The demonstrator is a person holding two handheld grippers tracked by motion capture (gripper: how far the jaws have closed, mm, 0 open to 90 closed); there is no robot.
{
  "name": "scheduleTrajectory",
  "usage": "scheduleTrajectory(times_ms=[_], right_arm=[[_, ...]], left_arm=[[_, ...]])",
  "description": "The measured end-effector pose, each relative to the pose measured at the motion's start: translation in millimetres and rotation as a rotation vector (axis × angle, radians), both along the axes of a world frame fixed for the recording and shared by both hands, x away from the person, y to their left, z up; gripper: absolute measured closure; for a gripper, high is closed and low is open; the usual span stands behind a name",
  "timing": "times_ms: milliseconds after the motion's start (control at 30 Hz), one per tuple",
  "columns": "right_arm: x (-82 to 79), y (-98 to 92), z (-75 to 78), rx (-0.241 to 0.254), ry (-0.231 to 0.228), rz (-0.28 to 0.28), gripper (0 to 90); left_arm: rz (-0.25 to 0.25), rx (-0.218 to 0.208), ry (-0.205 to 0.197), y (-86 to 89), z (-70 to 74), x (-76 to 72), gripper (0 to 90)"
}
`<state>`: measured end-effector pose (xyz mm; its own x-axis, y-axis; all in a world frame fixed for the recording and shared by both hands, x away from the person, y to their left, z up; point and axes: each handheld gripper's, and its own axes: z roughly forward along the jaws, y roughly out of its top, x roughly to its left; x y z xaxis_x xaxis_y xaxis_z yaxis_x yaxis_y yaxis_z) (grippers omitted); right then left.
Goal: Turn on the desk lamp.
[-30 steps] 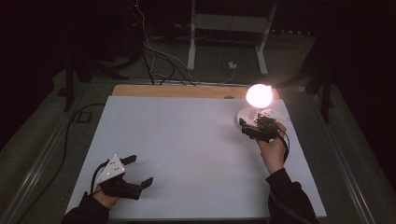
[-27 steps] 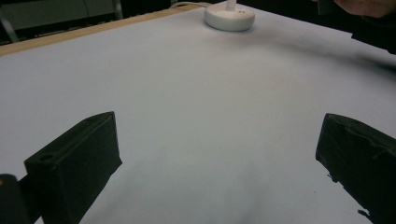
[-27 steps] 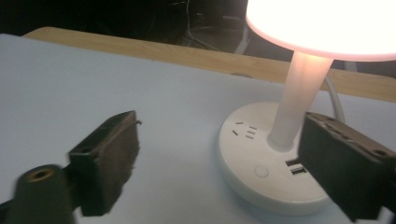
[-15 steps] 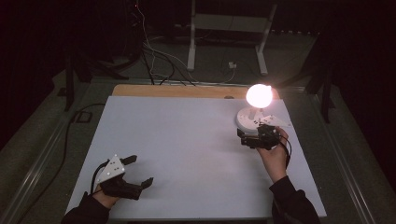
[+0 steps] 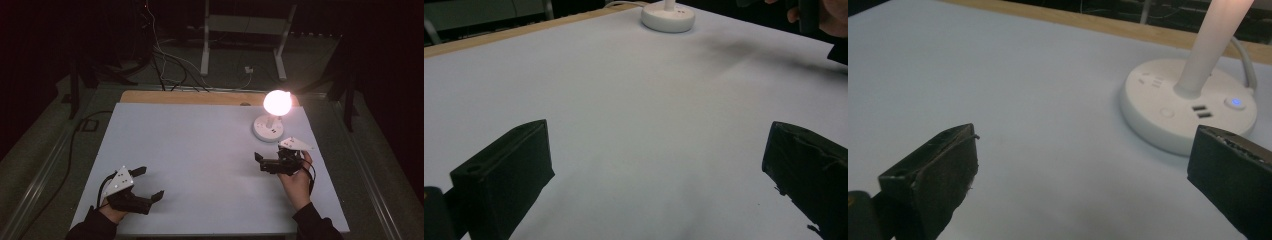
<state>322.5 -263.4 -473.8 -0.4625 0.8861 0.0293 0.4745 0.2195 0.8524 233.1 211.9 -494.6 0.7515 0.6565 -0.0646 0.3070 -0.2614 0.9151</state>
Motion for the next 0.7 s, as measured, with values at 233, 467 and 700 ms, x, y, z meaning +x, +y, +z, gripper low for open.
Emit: scheduleTrajectory(times_ms=[233, 467, 700], right_arm=[[-22.2, -3.9, -12.0, -0.009, 0.028, 0.016, 0.0], [-44.0, -8.2, -23.5, -0.017, 0.04, 0.06, 0.0], [-61.4, -19.0, -33.6, -0.043, 0.041, 0.088, 0.0]], left_arm=[[0.003, -0.002, 0.003, -0.5, -0.3, 0.1, 0.3], [0.003, -0.002, 0.002, -0.2, -0.3, 0.1, 0.3], [0.003, 0.0, 0.0, -0.2, -0.1, -0.3, 0.3]])
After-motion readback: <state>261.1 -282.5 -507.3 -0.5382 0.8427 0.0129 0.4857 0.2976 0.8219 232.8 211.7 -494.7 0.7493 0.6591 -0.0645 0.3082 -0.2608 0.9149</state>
